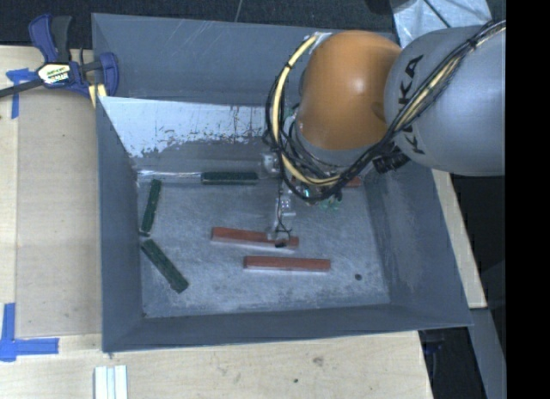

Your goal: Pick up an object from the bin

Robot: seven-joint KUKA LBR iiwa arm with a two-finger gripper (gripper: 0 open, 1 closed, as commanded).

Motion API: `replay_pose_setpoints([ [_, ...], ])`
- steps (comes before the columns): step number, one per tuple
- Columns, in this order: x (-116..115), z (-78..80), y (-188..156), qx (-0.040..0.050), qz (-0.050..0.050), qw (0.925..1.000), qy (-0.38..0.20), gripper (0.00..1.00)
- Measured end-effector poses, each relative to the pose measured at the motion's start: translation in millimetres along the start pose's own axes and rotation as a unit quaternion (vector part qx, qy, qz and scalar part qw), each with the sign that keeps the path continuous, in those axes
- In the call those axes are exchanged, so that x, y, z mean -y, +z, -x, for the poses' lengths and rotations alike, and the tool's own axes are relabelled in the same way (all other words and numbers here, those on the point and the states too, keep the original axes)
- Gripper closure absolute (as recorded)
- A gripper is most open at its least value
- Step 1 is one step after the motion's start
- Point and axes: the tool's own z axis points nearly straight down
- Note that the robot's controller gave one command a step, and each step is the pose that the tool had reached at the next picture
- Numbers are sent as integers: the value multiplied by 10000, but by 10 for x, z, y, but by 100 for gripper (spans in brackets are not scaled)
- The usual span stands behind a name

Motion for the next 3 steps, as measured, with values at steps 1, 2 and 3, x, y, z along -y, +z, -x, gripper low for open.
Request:
replay_pose_setpoints([
  [1, 3, 17, -33, 34, 4, 10000, 11, 0],
  [2, 56, -106, 461, 62, 3, 9996, -291, 0],
  [3, 20, -160, 1086, 16, 4, 10000, -80, 100],
])
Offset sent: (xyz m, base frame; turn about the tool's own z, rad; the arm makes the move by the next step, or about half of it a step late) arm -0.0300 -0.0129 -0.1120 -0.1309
